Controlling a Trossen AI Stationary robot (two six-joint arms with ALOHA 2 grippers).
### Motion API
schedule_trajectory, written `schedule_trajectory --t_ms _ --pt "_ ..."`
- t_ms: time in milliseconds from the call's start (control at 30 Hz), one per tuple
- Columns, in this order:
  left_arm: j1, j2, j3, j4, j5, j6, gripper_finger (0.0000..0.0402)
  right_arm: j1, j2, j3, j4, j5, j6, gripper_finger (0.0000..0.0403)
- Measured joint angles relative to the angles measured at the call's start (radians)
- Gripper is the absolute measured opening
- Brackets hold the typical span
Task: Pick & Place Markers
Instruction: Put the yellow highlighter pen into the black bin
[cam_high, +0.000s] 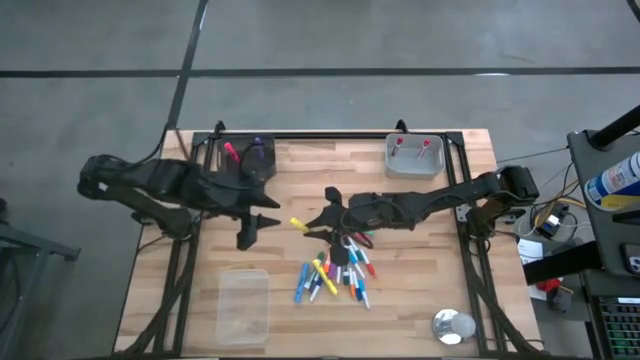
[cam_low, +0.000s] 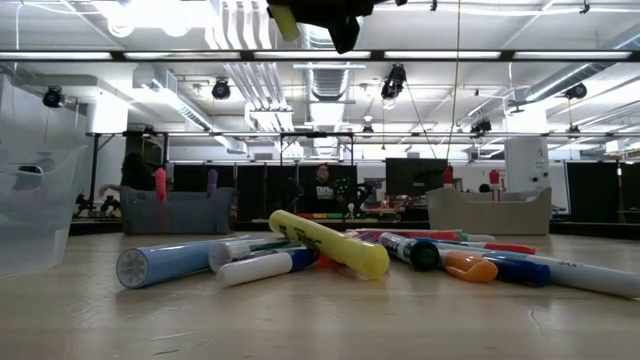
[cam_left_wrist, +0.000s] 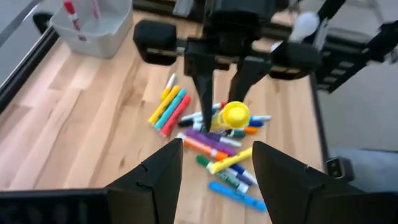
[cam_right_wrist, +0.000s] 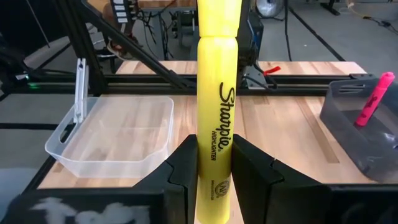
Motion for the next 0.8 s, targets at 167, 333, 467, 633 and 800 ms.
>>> schedule_trajectory --t_ms 167,333,467,633,800 --pt "0.014 0.104 0.118 -0.088 0.001 0.022 0.0193 0.0 0.0 -0.001 0.0 -0.001 0.001 0.0075" --pt "0.021 0.177 0.199 -0.127 0.059 0.049 0.0193 0.0 0.0 -0.004 0.0 -0.001 0.003 0.0074" --pt "0.03 0.21 0.236 -0.155 0.069 0.049 0.0193 0.0 0.0 -0.004 0.001 -0.001 0.003 0.0074" --pt "0.056 0.234 0.239 -0.167 0.079 0.049 0.0193 -0.001 0.0 -0.004 0.001 -0.001 0.003 0.0074" --pt "0.068 0.263 0.234 -0.169 0.127 0.06 0.0193 -0.001 -0.001 -0.004 0.007 -0.001 0.003 0.0073"
